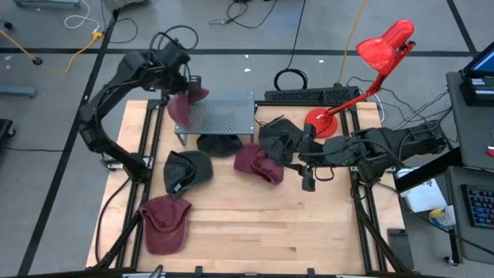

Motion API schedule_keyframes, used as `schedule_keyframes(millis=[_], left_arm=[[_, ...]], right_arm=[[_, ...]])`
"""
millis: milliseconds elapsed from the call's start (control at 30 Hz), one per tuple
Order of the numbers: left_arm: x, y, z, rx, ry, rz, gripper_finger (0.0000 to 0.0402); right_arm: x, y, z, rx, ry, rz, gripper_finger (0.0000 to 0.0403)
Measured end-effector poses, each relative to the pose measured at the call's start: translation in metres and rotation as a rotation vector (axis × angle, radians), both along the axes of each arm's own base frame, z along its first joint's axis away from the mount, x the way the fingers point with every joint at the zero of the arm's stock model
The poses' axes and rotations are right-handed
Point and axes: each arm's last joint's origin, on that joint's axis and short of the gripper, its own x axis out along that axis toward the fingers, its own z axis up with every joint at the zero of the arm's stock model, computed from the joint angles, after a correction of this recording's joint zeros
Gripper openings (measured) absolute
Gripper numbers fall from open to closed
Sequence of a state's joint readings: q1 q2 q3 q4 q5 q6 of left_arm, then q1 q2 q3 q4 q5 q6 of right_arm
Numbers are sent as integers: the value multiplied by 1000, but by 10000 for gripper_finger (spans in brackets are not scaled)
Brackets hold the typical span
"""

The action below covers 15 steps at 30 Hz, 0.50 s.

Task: Pick & Place hat
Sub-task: Put the top right red cap on the shelf

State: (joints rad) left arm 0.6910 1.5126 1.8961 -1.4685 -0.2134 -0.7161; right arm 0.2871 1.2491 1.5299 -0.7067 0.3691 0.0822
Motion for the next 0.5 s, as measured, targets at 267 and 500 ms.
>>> schedule_keyframes(millis=[267,500], left_arm=[[16,9,-13,-38,15,40,0],[28,16,-23,-69,-12,121,0]], right_arm=[[0,0,0,-17,3,8,159],[0,0,0,-55,8,28,158]])
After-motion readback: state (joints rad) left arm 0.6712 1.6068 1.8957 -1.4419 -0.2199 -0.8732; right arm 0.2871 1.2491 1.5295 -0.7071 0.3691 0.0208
